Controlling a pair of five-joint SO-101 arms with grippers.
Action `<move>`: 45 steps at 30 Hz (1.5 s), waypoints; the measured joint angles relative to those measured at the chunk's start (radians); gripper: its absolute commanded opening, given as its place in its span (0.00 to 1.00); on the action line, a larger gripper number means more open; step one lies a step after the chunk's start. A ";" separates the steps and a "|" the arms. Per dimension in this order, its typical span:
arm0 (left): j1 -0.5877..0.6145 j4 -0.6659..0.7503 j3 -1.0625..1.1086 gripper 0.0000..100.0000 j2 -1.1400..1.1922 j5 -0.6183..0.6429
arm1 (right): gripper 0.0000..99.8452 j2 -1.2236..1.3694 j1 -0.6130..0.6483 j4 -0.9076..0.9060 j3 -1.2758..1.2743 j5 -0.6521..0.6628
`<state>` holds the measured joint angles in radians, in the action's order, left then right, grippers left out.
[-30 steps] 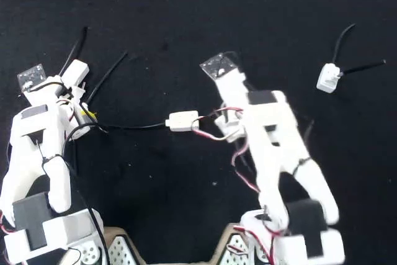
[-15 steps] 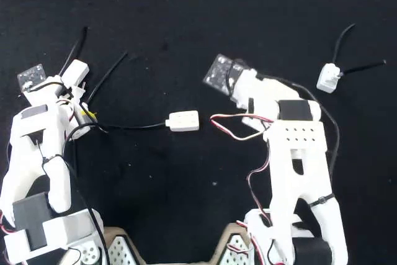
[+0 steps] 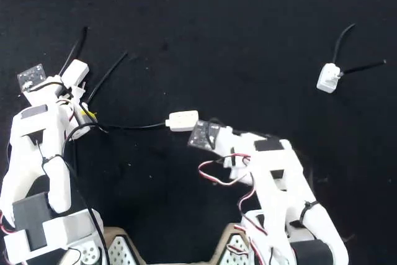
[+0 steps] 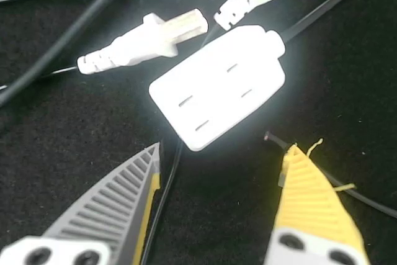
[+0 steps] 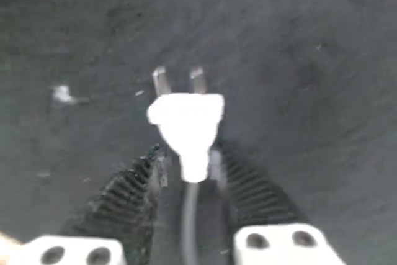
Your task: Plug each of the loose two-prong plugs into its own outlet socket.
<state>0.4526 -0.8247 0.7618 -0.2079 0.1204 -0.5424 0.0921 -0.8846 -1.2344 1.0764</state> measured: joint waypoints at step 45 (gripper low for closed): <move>0.000 -0.026 0.000 0.31 0.000 0.002 | 0.20 0.029 0.025 0.058 0.153 -0.100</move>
<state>0.4526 -0.8508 0.7618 -0.2079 0.1220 -0.5132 0.1166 -0.8263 -1.0810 0.9766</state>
